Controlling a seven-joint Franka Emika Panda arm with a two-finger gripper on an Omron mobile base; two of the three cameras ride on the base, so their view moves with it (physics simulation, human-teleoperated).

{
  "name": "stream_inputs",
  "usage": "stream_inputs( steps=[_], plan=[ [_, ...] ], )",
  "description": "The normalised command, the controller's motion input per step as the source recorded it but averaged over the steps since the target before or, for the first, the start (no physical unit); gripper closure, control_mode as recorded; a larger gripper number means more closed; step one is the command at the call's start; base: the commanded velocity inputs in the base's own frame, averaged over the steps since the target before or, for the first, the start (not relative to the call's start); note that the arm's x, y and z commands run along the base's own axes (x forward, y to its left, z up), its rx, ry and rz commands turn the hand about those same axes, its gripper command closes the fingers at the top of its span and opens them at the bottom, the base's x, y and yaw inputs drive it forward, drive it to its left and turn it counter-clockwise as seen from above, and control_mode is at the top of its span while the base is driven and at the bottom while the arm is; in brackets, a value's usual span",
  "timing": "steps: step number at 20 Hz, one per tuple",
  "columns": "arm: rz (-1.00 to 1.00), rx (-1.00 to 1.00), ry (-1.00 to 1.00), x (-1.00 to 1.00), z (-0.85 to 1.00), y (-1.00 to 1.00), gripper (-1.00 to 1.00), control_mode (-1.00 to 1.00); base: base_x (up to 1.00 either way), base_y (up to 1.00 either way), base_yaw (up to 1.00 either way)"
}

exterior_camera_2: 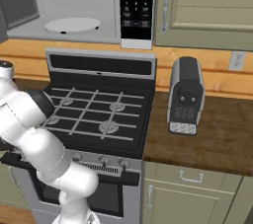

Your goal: Open the microwave, place the bowl with waffle inside the microwave, then close the microwave door and turn it on.

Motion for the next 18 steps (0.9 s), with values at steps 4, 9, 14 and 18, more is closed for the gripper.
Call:
stream_inputs(
  steps=[4, 9, 14, 18],
  plan=[
    [0.0, 0.0, 0.0, 0.54, -0.28, 0.29, -1.0, -1.0, 0.0, 0.0, 0.0],
    [0.0, 0.0, 0.0, 0.52, -0.25, 0.28, -1.0, -1.0, 0.0, 0.0, 0.0],
    [0.0, 0.0, 0.05, 0.45, -0.22, 0.29, -1.0, -1.0, 0.0, 0.0, 0.0],
    [0.0, 0.0, 0.07, 0.31, -0.06, 0.31, -1.0, -1.0, 0.0, 0.0, 0.0]
  ],
)
